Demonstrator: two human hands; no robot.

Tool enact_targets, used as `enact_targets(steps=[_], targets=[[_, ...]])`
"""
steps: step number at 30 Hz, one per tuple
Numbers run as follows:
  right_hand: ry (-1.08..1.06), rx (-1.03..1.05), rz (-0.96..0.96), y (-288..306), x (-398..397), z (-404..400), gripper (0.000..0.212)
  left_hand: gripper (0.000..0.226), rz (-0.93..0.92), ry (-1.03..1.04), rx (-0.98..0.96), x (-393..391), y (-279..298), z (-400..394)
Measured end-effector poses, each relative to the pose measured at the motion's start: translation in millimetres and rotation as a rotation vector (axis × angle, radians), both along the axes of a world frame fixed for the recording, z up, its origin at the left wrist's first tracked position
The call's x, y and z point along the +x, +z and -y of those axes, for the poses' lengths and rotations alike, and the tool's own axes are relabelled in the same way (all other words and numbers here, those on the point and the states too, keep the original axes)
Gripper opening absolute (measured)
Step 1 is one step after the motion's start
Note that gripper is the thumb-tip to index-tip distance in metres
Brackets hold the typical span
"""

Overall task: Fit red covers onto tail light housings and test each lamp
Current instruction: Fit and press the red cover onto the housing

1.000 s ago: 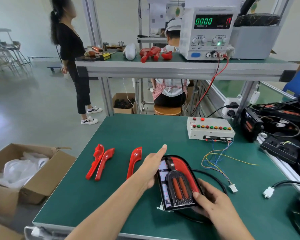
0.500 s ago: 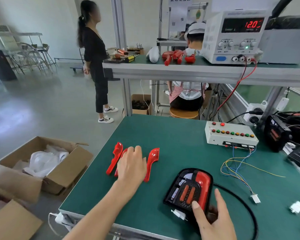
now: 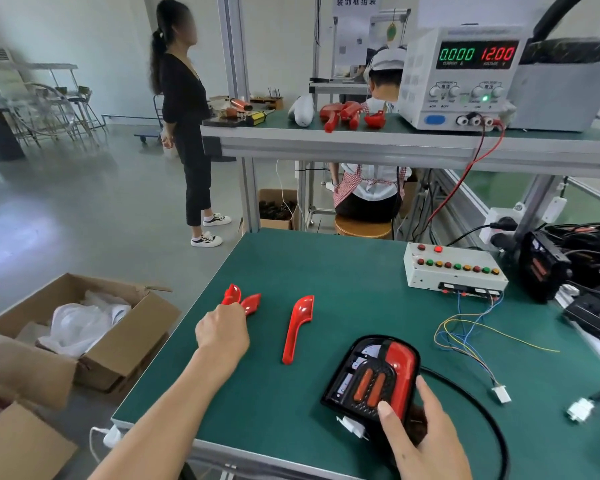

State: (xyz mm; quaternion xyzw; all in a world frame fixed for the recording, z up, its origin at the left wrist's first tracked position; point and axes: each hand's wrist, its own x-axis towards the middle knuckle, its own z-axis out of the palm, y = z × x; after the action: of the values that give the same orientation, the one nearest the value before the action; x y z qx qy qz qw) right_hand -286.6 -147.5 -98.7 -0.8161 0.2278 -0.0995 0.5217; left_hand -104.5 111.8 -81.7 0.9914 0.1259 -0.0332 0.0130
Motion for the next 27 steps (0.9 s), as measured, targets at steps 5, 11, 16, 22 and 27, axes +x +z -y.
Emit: enact_targets(steps=[5, 11, 16, 22, 27], targets=[[-0.025, 0.061, -0.095, -1, 5, 9, 0.081, 0.039, 0.084, 0.006, -0.066, -8, 9, 1], [-0.057, 0.425, -0.098, -11, 30, 26, 0.031, 0.021, 0.351, -0.122, -0.384, -50, 38, 40], [0.02, 0.548, -0.072, -15, 33, 36, 0.028, 0.024, 0.168, -0.274, -0.707, -75, 25, 101], [0.014, 0.546, 0.024, -24, 32, 35, 0.024, 0.024, 0.157, -0.319, -0.645, -79, 7, 132], [-0.05, 0.586, 0.099, -26, 31, 31, 0.023, 0.032, 0.206, -0.361, -0.495, -86, 9, 136]])
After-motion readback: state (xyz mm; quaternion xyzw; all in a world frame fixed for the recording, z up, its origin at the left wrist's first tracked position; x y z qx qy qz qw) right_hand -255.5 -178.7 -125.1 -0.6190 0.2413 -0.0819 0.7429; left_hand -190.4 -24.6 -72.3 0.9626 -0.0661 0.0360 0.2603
